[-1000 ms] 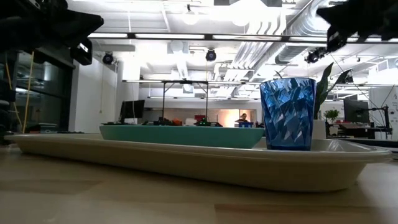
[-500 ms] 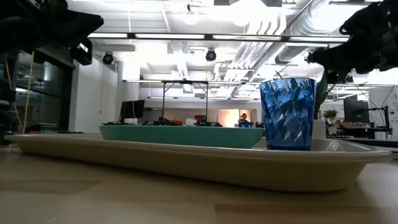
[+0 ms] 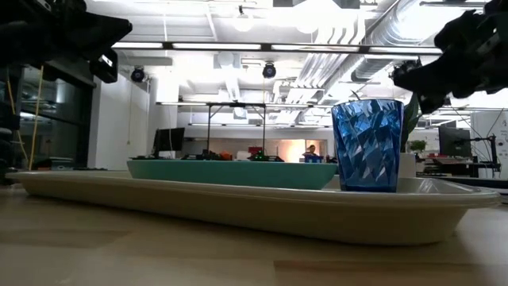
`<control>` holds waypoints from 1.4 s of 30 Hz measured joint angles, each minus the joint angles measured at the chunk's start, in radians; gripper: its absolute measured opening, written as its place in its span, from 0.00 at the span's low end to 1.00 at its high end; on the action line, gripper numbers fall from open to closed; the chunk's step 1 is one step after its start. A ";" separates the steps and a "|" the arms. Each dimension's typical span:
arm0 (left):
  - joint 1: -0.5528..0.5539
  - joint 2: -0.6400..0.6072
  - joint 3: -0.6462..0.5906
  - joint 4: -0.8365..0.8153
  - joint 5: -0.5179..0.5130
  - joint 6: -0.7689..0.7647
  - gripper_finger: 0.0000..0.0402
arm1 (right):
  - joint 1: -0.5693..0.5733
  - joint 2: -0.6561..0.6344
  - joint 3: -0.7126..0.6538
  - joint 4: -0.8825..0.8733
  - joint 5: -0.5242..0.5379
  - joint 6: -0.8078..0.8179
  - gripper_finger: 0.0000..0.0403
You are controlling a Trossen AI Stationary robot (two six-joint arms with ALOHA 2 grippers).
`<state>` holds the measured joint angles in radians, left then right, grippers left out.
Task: Pick and place plate/cup/fork/spoon on tray
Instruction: Return to Home Position
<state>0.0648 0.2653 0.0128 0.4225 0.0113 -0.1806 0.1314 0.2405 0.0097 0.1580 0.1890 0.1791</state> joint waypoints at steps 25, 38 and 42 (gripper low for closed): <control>-0.001 -0.264 0.002 -0.410 -0.056 0.001 0.00 | 0.000 -0.240 0.000 -0.093 -0.005 -0.003 0.00; 0.000 -0.262 0.003 -0.418 -0.038 0.000 0.00 | 0.000 -0.240 0.000 -0.113 -0.006 -0.003 0.00; 0.000 -0.261 0.003 -0.417 -0.039 0.000 0.00 | 0.000 -0.236 -0.001 -0.113 -0.006 -0.003 0.00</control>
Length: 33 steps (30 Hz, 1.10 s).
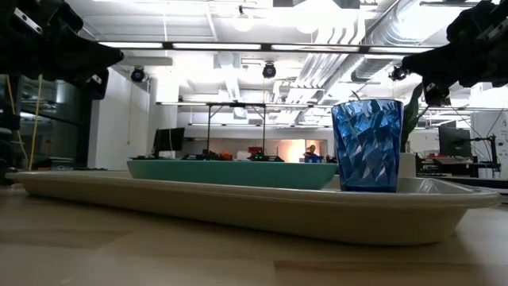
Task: Pick and place plate/cup/fork/spoon on tray
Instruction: Return to Home Position
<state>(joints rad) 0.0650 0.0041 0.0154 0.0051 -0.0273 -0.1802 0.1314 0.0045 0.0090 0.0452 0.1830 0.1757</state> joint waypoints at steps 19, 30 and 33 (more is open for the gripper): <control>0.000 0.015 -0.002 0.001 -0.003 0.000 0.00 | 0.000 0.002 0.000 0.000 0.005 0.000 0.00; 0.000 0.015 -0.002 0.001 -0.003 0.000 0.00 | 0.000 0.001 0.000 0.000 0.005 0.000 0.00; 0.000 0.015 -0.002 0.001 -0.003 0.000 0.00 | 0.000 0.001 0.000 0.000 0.005 0.000 0.00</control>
